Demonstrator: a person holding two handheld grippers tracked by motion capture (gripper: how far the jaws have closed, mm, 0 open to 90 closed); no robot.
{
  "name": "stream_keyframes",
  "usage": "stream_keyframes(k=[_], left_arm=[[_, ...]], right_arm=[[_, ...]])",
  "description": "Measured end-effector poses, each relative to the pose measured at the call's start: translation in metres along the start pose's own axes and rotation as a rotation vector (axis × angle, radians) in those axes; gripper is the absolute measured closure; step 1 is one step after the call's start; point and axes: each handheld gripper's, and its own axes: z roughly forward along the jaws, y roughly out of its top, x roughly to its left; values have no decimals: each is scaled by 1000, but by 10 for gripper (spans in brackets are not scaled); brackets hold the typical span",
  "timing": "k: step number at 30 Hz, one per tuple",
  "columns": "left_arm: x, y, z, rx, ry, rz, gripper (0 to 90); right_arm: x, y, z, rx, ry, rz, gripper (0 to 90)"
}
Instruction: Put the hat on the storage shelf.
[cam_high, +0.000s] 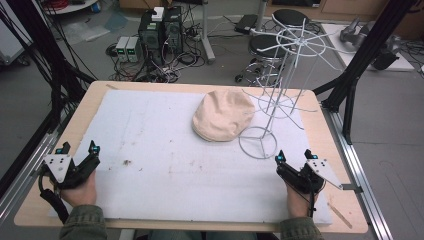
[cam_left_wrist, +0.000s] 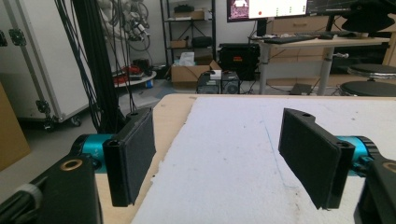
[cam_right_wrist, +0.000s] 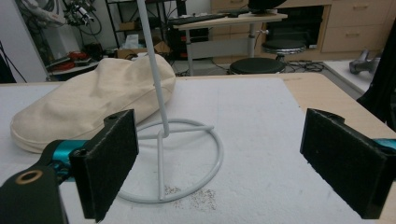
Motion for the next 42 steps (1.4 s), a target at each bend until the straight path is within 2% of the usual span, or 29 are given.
stream_keyframes(k=[28,34,42], left_arm=[[0,-1,1,9,-6,-7,274],[0,-1,2,15,-18,-6,273],[-2,3,6,0,-43,-19,273]], right_arm=[[-1,0,1,15,-2,10,105],[-1,-1,1,18,2,10,105],[0,-1,1,17,1,19,105]])
